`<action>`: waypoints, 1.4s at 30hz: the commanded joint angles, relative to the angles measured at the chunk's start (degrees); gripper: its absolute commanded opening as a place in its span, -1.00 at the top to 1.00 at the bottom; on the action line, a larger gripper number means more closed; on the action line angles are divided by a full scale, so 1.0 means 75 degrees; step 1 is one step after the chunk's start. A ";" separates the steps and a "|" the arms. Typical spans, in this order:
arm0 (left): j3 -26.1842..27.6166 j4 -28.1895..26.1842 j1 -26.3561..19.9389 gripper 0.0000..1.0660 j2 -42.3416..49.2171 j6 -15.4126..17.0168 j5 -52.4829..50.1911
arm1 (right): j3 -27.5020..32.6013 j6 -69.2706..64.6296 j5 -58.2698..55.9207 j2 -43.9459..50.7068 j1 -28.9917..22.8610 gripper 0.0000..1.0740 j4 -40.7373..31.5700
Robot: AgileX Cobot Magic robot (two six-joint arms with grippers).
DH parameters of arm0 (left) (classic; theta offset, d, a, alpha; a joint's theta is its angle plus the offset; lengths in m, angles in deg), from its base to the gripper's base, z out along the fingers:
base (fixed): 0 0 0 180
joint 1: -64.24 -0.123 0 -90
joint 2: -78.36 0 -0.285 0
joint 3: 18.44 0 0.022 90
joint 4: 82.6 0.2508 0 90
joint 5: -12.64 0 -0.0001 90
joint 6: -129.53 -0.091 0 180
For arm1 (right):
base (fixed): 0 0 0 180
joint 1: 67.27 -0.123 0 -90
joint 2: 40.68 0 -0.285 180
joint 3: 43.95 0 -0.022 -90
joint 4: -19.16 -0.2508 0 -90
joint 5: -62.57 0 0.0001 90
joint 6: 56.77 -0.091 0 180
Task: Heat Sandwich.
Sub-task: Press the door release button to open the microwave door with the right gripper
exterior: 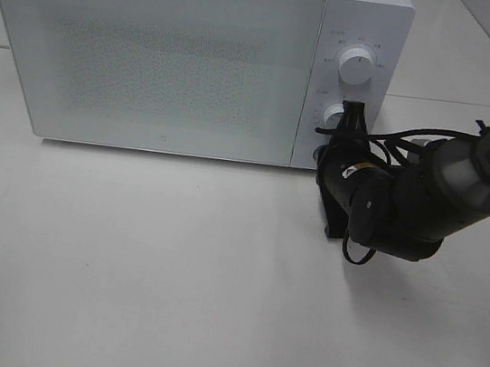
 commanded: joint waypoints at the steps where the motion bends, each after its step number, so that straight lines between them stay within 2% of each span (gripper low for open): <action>1: -0.0015 0.0008 0.0000 -0.84 0.0160 0.0023 -0.0061 | -0.0244 0.0183 0.1788 0.0099 0.0107 0.99 0.0076; 11: -0.0015 0.0008 0.0000 -0.84 0.0160 0.0023 -0.0061 | -0.0726 0.0298 0.2078 0.0099 0.0107 1.00 -0.0145; 13: -0.0015 0.0008 0.0000 -0.84 0.0160 0.0023 -0.0061 | -0.0985 0.0542 0.2628 0.0061 0.0199 1.00 -0.0237; 20: -0.0015 0.0008 0.0000 -0.84 0.0160 0.0023 -0.0061 | -0.1574 0.0871 0.2689 0.0046 0.0283 1.00 -0.0290; 42: -0.0015 0.0008 0.0000 -0.84 0.0160 0.0023 -0.0061 | -0.1566 0.0871 0.2131 0.0046 0.0260 1.00 -0.0267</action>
